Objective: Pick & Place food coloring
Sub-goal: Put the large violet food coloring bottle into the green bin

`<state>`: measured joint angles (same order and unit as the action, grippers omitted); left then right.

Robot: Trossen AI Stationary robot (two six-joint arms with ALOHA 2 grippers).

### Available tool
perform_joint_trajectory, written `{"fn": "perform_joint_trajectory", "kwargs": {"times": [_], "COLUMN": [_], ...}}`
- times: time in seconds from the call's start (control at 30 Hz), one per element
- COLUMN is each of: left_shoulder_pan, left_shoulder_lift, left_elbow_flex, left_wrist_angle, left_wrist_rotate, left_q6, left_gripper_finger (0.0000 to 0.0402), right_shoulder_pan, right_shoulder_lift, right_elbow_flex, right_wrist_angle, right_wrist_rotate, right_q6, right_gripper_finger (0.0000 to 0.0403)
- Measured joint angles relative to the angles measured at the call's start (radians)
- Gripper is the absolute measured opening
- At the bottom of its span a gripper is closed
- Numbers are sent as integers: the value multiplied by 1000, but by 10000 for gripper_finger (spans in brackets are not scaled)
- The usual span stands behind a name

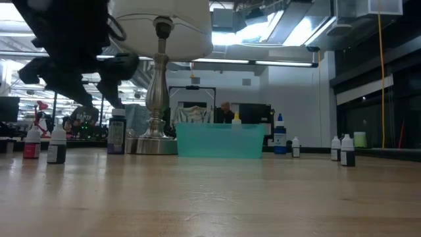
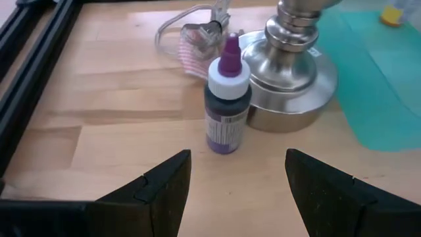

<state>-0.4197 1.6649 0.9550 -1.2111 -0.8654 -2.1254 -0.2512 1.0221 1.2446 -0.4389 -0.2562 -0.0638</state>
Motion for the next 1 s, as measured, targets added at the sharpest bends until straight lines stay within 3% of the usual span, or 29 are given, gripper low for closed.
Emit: {"fn": "perform_joint_trajectory", "kwargs": {"times": [0.37,1.0], "left_shoulder_pan": [87,149], "left_shoulder_lift": [3,38], "left_elbow_flex": [0,0], "left_wrist_angle": [146,137], "left_wrist_rotate": [-7,106], "left_q6": [165,111], "left_gripper_finger": [239,239], "right_shoulder_pan": [0,0], "right_shoulder_lift": [-5,-4], "right_elbow_flex": [0,0], "right_wrist_angle": [-2,-75], "right_wrist_rotate": [0,0], "right_q6": [-16,-22], "right_gripper_finger": [207,207]}}
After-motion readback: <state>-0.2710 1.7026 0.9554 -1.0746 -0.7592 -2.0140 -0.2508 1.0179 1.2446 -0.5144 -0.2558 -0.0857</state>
